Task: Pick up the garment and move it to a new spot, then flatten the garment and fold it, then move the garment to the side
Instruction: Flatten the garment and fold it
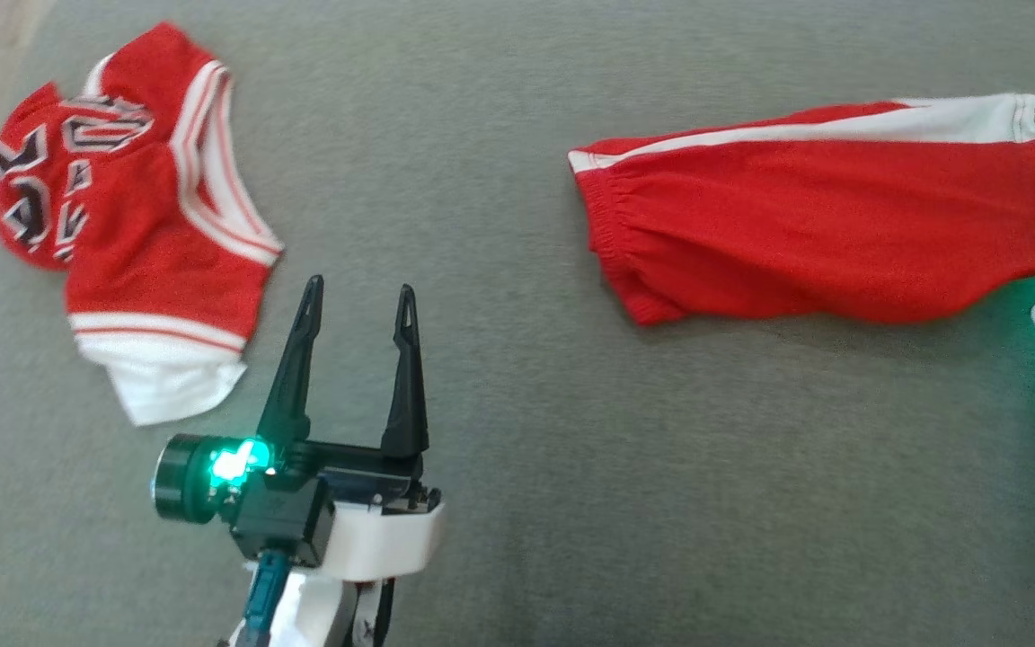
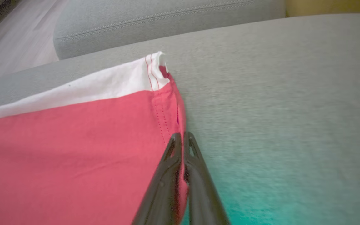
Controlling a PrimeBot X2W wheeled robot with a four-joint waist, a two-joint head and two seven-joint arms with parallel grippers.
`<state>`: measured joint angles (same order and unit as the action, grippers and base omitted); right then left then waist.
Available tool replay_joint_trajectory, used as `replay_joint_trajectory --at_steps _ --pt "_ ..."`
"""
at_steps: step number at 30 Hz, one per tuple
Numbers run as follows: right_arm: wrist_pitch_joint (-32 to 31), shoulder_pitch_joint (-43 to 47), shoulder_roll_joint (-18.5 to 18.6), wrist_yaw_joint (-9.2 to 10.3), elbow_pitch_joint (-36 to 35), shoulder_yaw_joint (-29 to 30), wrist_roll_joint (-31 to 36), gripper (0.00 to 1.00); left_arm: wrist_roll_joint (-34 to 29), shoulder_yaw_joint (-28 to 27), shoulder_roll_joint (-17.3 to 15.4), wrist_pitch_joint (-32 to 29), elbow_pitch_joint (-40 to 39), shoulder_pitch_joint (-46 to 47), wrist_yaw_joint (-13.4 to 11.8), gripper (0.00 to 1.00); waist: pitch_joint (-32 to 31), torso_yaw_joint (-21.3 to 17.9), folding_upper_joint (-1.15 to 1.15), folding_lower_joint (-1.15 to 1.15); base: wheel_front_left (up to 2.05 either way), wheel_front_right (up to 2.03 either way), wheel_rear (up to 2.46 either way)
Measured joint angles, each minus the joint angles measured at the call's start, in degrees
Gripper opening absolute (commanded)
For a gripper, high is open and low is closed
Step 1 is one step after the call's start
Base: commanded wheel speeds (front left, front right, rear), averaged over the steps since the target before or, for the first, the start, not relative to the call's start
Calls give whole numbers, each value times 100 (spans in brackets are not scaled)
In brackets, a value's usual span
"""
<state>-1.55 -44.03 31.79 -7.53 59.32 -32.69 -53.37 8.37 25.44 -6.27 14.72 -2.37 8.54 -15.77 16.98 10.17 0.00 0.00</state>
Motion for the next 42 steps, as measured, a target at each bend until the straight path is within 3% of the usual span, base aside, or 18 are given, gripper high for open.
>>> replay_joint_trajectory --at_steps 11,21,30,37,42 --pt "266 152 482 0 -112 -23 -110 0 -138 -255 119 0 80 -90 324 100 -159 -680 0 0 0 0 0" --pt "995 -25 476 0 -765 -132 43 0 -189 -325 156 0 233 -113 539 100 -348 -866 0 0 0 0 0" --pt "1205 -464 100 0 -1897 -549 594 0 -240 -339 182 0 382 -336 706 100 -625 -709 0 0 0 0 0" --pt "609 -341 -229 0 -2766 -1124 909 0 -240 -350 214 0 420 -477 771 100 -722 -392 0 0 0 0 0" --pt "202 263 -691 0 -2869 -1507 1094 0 -237 -344 253 0 445 -509 779 100 -722 -156 0 0 0 0 0"
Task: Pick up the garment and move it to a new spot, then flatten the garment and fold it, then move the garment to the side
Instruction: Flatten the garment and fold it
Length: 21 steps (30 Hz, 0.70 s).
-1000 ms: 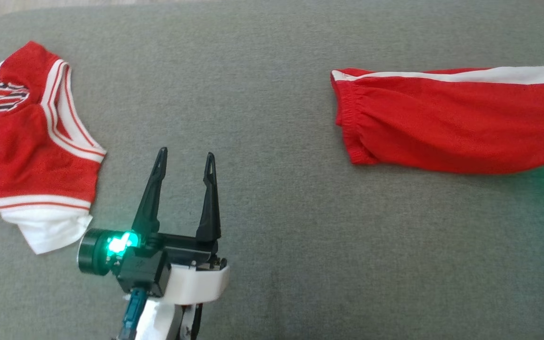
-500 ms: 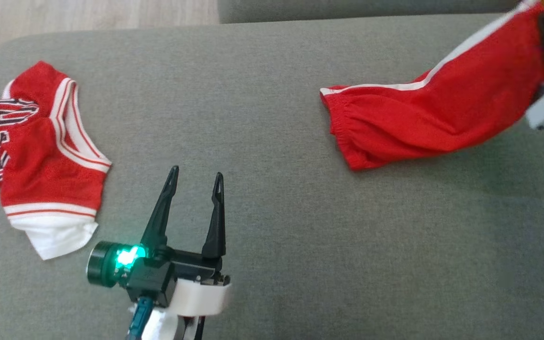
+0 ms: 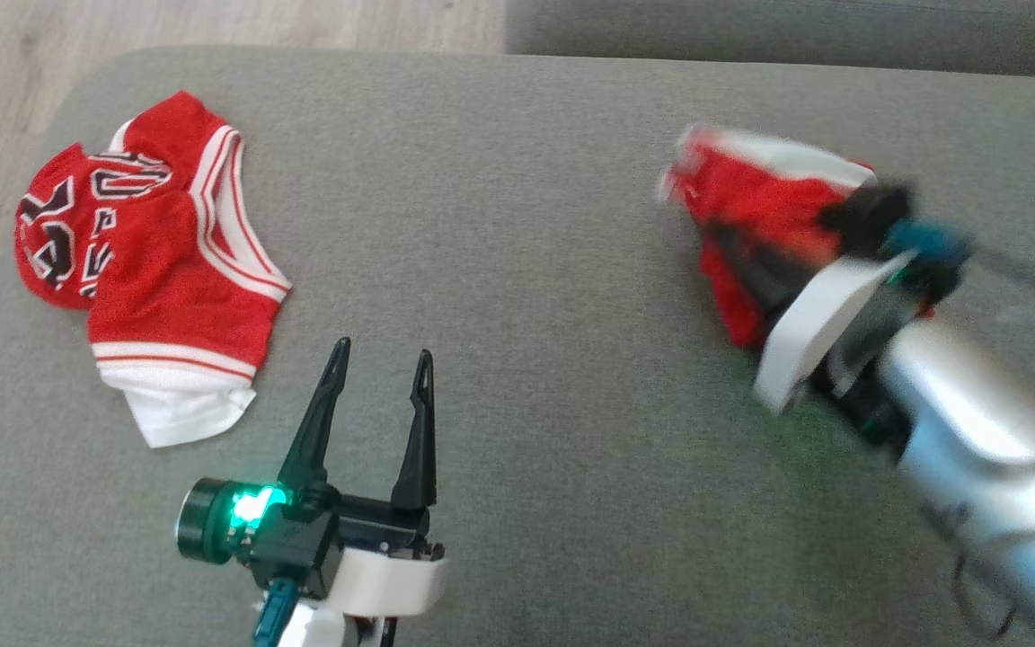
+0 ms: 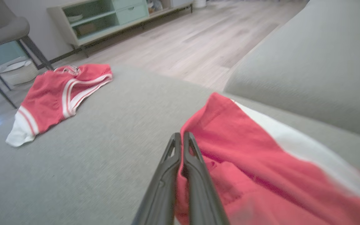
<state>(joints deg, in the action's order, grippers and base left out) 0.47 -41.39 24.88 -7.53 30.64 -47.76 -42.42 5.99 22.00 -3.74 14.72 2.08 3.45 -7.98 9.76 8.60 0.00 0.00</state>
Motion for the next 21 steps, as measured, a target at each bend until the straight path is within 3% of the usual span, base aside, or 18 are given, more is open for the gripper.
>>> replay_joint_trajectory --at_steps 2,3,10,15,21 --pt "-56 283 -230 0 55 -126 15 4 0 -4 11 0 5 -2 1 100 16 81 0 0 0 0 0" --pt "-51 396 -339 0 111 -151 24 100 0 -5 16 0 8 -2 1 100 22 112 0 0 0 0 0" --pt "1047 709 -864 0 367 660 352 100 0 -91 47 0 -5 -44 -11 100 -115 104 0 1 0 0 0" --pt "1376 1251 -968 0 341 1835 915 100 -2 -192 48 0 -49 -232 -62 100 -356 -59 0 0 0 0 0" --pt "1391 2838 -1159 0 -957 3370 1848 100 -3 -430 46 0 -80 -755 -108 100 -714 -329 0 0 0 0 0"
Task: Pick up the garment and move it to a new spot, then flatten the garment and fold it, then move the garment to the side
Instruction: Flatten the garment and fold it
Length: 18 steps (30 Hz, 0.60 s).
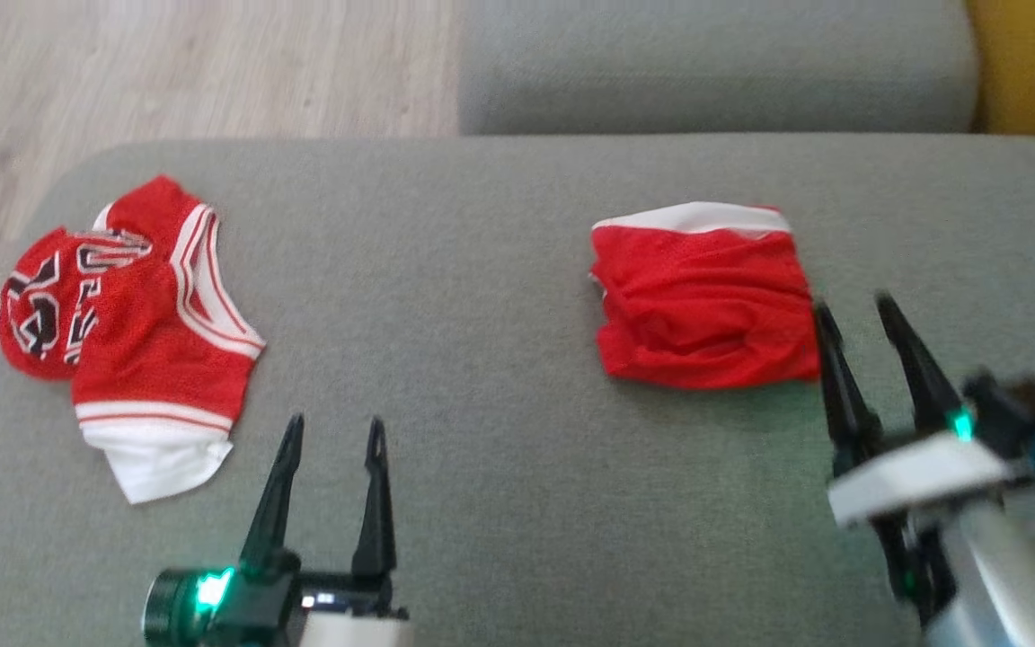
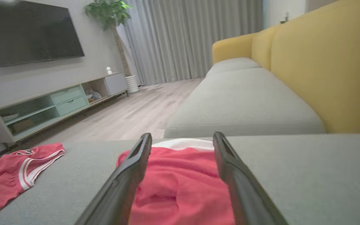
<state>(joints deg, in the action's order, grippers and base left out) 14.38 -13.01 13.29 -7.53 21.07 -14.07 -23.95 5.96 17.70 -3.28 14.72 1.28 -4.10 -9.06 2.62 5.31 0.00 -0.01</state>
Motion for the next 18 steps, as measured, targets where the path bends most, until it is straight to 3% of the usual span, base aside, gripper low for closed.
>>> replay_joint_trajectory --at_steps 2,8,18 --pt "0 554 -156 0 -243 344 112 100 -2 -70 -1 0 5 -188 0 100 -133 -77 0 0 0 0 0" --pt "0 1583 -452 0 -378 661 508 100 -99 -204 -16 -1 57 -621 29 100 -481 -278 0 -1 0 0 0" --pt "0 1593 -549 0 -481 684 745 100 -109 -315 -15 -1 77 -706 68 100 -586 -298 0 0 0 0 0"
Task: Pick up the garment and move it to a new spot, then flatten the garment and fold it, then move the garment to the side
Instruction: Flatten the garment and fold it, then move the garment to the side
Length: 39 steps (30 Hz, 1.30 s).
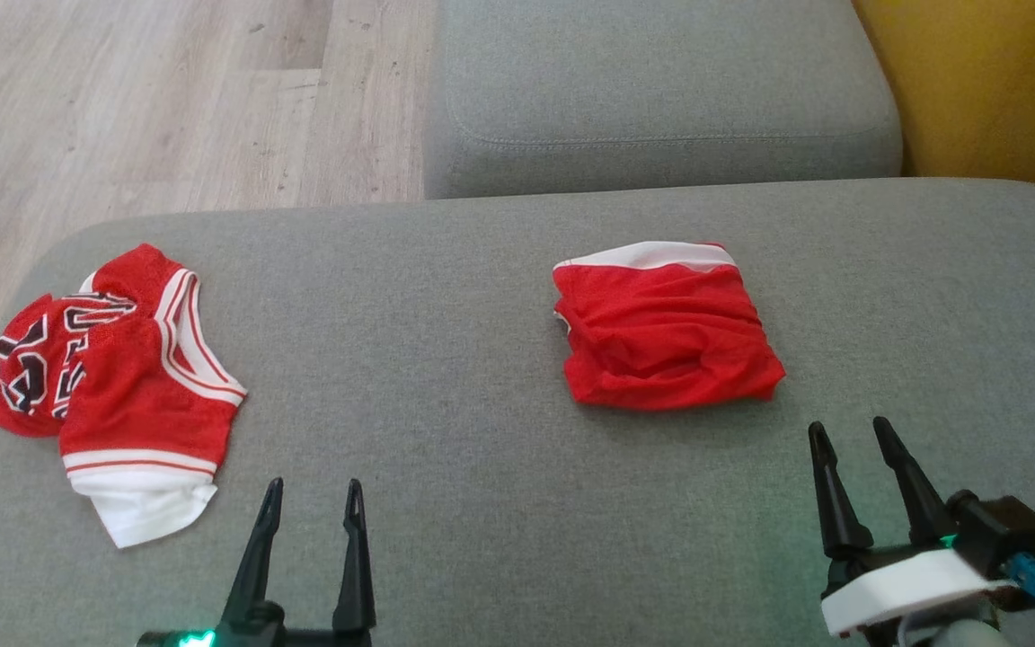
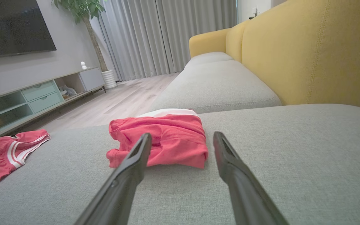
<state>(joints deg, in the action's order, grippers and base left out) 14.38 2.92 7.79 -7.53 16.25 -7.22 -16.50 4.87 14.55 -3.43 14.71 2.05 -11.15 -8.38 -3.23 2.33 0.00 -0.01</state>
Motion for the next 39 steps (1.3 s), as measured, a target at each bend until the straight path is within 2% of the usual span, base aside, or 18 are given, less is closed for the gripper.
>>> replay_joint_trajectory --at_steps 29,39 --pt "0 152 -21 0 1 -3 130 100 71 -112 12 0 255 -116 14 100 -53 -14 0 1 0 0 0" --pt "0 -79 2 0 441 -172 79 100 230 -73 13 0 328 -97 14 100 256 37 0 1 0 0 0"
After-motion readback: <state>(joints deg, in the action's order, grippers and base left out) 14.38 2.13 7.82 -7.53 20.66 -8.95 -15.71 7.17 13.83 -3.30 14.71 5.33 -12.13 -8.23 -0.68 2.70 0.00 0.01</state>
